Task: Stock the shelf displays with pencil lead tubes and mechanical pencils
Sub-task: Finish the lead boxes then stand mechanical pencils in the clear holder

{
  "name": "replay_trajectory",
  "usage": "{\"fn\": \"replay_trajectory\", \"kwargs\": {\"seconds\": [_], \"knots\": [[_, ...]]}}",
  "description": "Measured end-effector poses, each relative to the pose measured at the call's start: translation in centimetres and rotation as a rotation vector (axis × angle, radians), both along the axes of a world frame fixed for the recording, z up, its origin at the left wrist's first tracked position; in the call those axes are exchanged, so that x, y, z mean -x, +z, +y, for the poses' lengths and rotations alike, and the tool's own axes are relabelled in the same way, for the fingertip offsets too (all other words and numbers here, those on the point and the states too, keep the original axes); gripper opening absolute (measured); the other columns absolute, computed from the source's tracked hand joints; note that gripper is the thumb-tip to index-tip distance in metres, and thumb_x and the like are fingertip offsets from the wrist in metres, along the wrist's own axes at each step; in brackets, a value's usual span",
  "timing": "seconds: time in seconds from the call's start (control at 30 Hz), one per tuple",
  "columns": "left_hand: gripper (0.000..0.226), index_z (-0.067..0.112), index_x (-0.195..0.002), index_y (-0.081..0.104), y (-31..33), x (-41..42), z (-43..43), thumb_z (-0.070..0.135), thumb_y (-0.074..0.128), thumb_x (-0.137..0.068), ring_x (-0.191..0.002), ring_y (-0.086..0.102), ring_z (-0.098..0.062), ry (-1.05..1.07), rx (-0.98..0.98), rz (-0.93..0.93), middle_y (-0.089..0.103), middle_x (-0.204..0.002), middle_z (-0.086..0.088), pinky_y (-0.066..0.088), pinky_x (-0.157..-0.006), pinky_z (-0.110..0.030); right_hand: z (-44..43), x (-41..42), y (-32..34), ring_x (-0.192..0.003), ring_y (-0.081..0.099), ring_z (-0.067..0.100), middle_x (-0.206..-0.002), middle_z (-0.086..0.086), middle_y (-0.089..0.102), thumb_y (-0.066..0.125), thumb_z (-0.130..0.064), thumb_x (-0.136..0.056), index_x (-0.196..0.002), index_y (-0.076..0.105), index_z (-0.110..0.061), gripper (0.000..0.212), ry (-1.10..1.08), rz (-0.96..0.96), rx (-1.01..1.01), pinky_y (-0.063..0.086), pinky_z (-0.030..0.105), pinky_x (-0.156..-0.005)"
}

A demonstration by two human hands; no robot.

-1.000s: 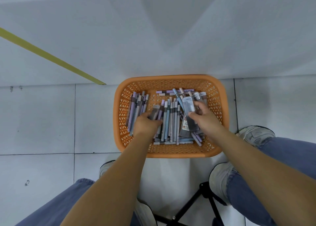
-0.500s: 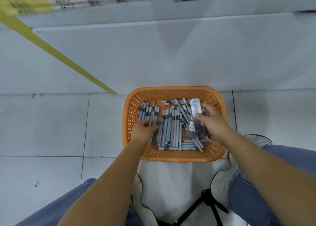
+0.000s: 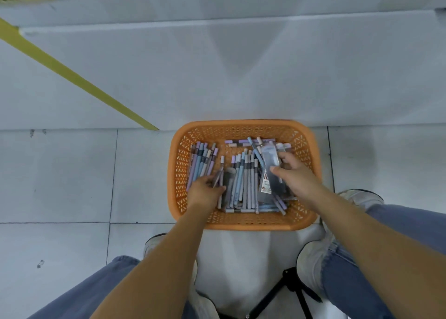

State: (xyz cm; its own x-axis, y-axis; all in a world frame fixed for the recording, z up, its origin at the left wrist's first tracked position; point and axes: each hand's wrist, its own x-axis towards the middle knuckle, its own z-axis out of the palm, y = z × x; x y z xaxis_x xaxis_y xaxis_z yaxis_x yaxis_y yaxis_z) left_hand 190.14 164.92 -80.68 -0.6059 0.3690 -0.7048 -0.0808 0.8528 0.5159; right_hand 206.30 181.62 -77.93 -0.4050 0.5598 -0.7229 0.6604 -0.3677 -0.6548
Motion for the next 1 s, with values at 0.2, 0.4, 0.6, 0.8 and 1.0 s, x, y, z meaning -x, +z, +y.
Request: {"fn": "replay_trajectory", "kwargs": {"seconds": [0.2, 0.4, 0.6, 0.8, 1.0], "knots": [[0.026, 0.022, -0.112, 0.07, 0.3, -0.7, -0.1, 0.024, 0.077, -0.087, -0.09, 0.066, -0.01, -0.016, -0.094, 0.061, 0.069, -0.101, 0.008, 0.048, -0.069, -0.014, -1.6, 2.1, -0.6, -0.099, 0.052, 0.005, -0.115, -0.007, 0.053, 0.059, -0.031, -0.095, -0.127, 0.046, -0.044, 0.037, 0.164, 0.004, 0.038, 0.039, 0.021, -0.074], [0.043, 0.015, -0.128, 0.067, 0.5, -0.4, 0.7, 0.019, 0.077, -0.087, -0.106, 0.063, -0.02, -0.066, -0.052, 0.199, 0.065, -0.118, 0.001, 0.051, -0.093, -0.027, -1.2, 1.6, -1.2, -0.118, 0.053, 0.018, -0.133, -0.003, 0.055, 0.058, -0.03, -0.095, -0.136, 0.045, -0.038, 0.044, 0.112, -0.025, 0.026, 0.044, 0.037, -0.098], [0.049, 0.02, -0.137, 0.061, 0.7, -0.5, 0.9, 0.023, 0.073, -0.089, -0.112, 0.064, -0.024, -0.16, 0.018, 0.231, 0.064, -0.131, -0.003, 0.052, -0.092, -0.033, -0.9, 0.7, -1.4, -0.113, 0.058, 0.018, -0.131, -0.001, 0.058, 0.058, -0.028, -0.095, -0.134, 0.046, -0.037, 0.042, 0.096, -0.03, 0.031, 0.048, 0.041, -0.098], [0.042, 0.022, -0.126, 0.063, 0.9, -0.6, 1.5, 0.024, 0.076, -0.086, -0.102, 0.066, -0.022, -0.095, 0.037, 0.111, 0.069, -0.117, 0.0, 0.057, -0.091, -0.039, -1.2, 0.7, -1.6, -0.108, 0.062, 0.014, -0.124, -0.005, 0.063, 0.06, -0.025, -0.094, -0.132, 0.05, -0.036, 0.041, 0.076, 0.009, 0.045, 0.051, 0.038, -0.095], [0.031, 0.018, -0.123, 0.063, 0.7, 0.6, 0.6, 0.025, 0.067, -0.094, -0.105, 0.066, -0.025, 0.009, 0.011, -0.112, 0.07, -0.116, -0.005, 0.056, -0.096, -0.046, -0.7, 0.3, -1.4, -0.088, 0.065, -0.004, -0.111, -0.016, 0.066, 0.059, -0.021, -0.095, -0.127, 0.053, -0.037, 0.037, 0.031, -0.001, 0.049, 0.048, 0.012, -0.062]]}}
